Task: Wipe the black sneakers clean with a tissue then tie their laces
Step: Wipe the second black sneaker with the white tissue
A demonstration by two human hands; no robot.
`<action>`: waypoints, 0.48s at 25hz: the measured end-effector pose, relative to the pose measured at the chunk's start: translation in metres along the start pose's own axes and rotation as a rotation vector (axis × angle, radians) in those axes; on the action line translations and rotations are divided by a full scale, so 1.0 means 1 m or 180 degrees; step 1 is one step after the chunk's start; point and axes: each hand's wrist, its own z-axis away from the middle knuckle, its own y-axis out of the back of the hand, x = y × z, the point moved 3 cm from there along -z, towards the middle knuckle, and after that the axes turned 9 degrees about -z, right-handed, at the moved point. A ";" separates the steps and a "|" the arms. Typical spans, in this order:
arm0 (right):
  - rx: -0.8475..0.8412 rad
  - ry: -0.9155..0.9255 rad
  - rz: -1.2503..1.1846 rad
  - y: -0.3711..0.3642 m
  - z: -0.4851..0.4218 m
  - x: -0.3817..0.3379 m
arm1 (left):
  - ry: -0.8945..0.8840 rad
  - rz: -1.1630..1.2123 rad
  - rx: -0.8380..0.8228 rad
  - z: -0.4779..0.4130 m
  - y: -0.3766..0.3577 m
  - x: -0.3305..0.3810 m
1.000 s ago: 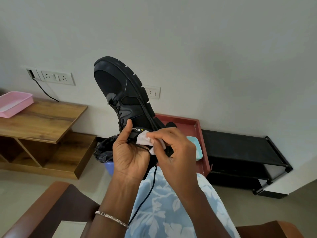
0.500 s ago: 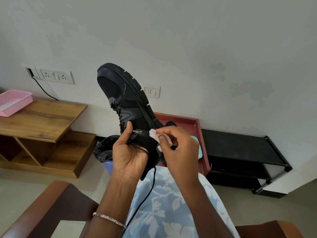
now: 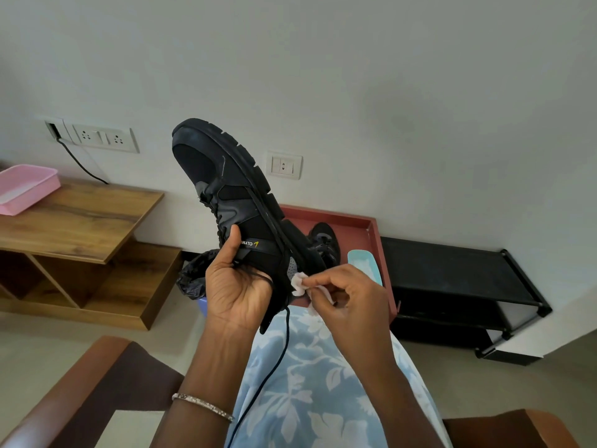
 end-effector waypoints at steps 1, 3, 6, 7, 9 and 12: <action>0.0003 -0.0019 0.0004 -0.001 0.001 0.001 | -0.0045 -0.0004 0.0030 -0.002 0.000 0.001; 0.0066 0.0097 0.0041 -0.003 -0.007 -0.002 | -0.0011 0.0027 0.0026 -0.005 -0.002 0.000; 0.0160 0.0320 0.0075 -0.006 -0.029 -0.013 | 0.0144 -0.0115 -0.0031 0.003 -0.009 -0.009; 0.0140 0.0368 0.0122 -0.007 -0.036 -0.016 | 0.0240 -0.0144 -0.0043 0.007 -0.012 -0.012; 0.0070 0.0491 0.0194 -0.007 -0.042 -0.018 | 0.0276 -0.0155 -0.0077 0.011 -0.015 -0.012; -0.0030 0.0636 0.0198 -0.003 -0.028 -0.008 | 0.0014 -0.0077 -0.0028 0.006 -0.012 0.002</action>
